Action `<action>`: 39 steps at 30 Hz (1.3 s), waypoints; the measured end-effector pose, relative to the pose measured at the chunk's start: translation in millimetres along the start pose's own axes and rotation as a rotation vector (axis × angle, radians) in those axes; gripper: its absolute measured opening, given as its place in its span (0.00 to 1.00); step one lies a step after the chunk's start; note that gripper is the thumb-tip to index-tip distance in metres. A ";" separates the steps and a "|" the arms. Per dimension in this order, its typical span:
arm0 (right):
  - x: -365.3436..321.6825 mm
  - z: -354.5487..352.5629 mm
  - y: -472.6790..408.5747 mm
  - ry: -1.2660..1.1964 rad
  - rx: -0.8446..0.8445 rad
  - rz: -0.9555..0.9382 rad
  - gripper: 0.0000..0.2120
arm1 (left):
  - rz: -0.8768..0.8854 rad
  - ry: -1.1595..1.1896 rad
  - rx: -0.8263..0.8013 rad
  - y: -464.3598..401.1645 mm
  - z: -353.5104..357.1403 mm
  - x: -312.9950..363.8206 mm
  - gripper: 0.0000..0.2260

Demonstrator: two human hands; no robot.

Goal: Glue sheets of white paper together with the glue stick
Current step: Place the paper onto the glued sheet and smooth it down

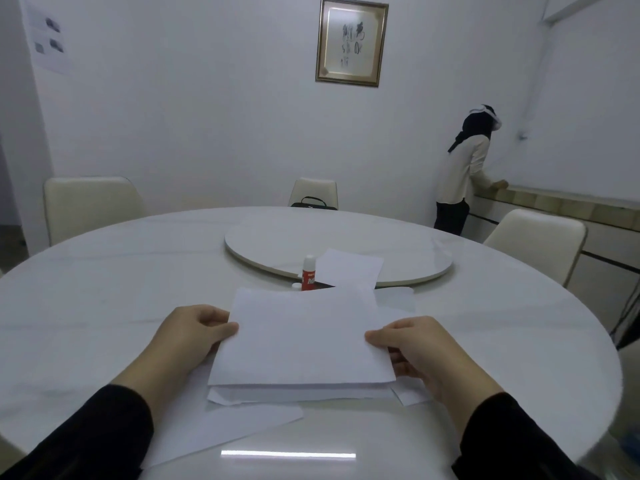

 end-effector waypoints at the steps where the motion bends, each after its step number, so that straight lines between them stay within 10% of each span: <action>1: -0.4 -0.1 -0.1 0.006 0.001 -0.002 0.09 | 0.000 -0.007 0.001 0.2 0.0 0.9 0.03; 39: 5.8 0.8 -2.8 0.337 0.039 0.008 0.13 | 0.003 -0.340 -0.296 -4.0 4.7 4.4 0.07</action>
Point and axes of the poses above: each hand's wrist, its own y-axis away from the middle knuckle, its own z-axis out of the palm, x = y × z, the point moved 10 cm from there along -y, towards the middle knuckle, and after that the axes turned 11 degrees about z, right-handed, at the moved point
